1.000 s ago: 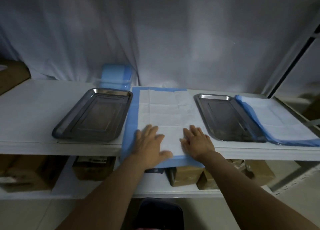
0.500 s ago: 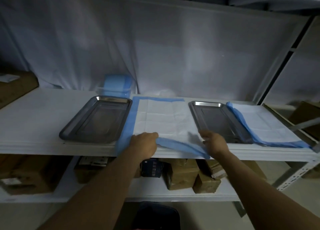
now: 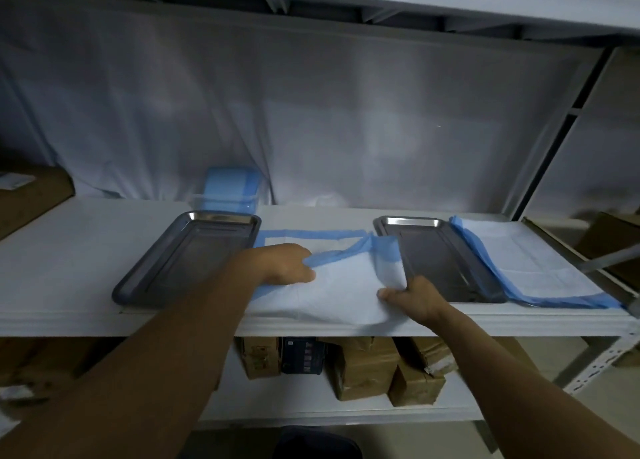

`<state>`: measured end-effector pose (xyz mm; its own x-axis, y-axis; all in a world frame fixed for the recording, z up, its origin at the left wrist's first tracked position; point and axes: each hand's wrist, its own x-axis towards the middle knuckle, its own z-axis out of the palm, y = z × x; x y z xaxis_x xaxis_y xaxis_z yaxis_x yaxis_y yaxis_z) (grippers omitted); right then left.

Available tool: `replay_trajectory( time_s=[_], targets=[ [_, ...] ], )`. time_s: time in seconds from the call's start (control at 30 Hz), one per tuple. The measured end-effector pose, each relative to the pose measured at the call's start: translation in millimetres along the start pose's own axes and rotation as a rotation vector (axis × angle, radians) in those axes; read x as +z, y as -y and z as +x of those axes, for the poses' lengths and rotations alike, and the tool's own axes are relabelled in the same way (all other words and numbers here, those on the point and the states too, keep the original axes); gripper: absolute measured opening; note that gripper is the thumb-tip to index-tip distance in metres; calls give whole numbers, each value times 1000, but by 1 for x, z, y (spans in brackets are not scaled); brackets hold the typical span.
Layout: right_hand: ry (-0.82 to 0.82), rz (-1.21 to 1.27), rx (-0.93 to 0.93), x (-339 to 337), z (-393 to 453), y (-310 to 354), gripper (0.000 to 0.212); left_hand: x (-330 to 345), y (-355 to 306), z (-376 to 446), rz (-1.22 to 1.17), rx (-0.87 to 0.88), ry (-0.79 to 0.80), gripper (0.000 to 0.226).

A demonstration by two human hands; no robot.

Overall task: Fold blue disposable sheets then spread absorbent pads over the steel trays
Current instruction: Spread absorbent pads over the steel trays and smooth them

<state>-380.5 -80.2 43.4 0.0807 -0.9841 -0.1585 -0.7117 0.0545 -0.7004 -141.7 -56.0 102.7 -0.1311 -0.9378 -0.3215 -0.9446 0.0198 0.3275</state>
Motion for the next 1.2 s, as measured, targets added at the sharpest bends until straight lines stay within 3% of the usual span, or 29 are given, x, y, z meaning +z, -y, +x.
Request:
replay_trajectory(
  time_s=[0.23, 0.4, 0.5, 0.63, 0.83, 1.1, 1.2],
  targets=[
    [59, -43, 34, 8, 16, 10, 41, -4, 16, 27, 56, -118, -91, 34],
    [-78, 146, 39, 14, 38, 13, 24, -4, 27, 60, 38, -131, -320, 35],
    [-141, 157, 37, 19, 56, 15, 27, -6, 32, 82, 37, -126, -416, 21],
    [-163, 13, 51, 27, 81, 17, 30, 0, 40, 111, 92, -130, -367, 19],
    [-213, -224, 101, 34, 105, 20, 25, 15, 56, 144, 156, -165, -231, 38],
    [-239, -378, 110, 39, 115, 26, 44, 13, 70, 167, 171, -194, -310, 31],
    [-242, -476, 72, 39, 118, 26, 33, 12, 75, 174, 172, -199, -333, 30]
  ],
)
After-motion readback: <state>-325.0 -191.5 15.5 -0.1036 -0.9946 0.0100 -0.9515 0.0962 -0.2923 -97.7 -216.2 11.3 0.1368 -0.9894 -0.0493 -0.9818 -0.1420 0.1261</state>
